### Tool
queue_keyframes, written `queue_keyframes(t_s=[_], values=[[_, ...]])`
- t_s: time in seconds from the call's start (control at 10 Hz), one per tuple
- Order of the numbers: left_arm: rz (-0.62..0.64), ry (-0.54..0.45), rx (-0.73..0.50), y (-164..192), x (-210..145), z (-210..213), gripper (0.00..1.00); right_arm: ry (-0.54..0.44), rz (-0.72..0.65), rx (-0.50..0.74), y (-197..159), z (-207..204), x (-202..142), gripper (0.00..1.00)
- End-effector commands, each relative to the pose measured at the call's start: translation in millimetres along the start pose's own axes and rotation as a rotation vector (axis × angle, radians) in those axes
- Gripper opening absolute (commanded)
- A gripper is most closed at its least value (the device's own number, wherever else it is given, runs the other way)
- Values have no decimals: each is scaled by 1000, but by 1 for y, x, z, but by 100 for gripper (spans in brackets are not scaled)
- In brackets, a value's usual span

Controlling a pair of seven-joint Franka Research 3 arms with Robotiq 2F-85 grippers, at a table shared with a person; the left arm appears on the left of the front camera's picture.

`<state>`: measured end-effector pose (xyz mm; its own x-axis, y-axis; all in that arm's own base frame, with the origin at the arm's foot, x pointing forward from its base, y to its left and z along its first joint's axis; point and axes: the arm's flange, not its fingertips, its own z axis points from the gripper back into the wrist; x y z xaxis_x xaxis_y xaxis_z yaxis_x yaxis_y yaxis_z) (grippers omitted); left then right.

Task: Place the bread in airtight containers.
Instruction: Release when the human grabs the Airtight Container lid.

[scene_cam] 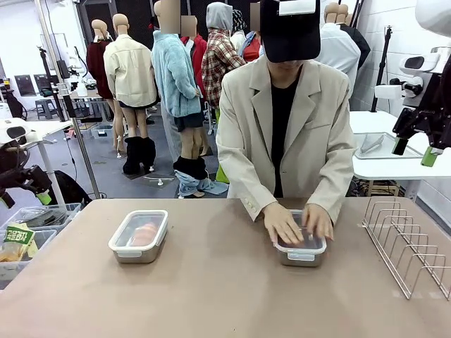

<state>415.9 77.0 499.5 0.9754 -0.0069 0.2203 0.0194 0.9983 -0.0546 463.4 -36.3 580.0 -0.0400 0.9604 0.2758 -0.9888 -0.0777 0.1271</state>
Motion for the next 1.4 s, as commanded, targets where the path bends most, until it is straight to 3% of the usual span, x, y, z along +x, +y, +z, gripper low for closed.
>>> queue_keyframes(t_s=[0.0,1.3], values=[[15,-10,8,0,-1,0,100,9,2,3,2,1,-1,100],[15,-10,8,0,-1,0,100,9,2,3,2,1,-1,100]])
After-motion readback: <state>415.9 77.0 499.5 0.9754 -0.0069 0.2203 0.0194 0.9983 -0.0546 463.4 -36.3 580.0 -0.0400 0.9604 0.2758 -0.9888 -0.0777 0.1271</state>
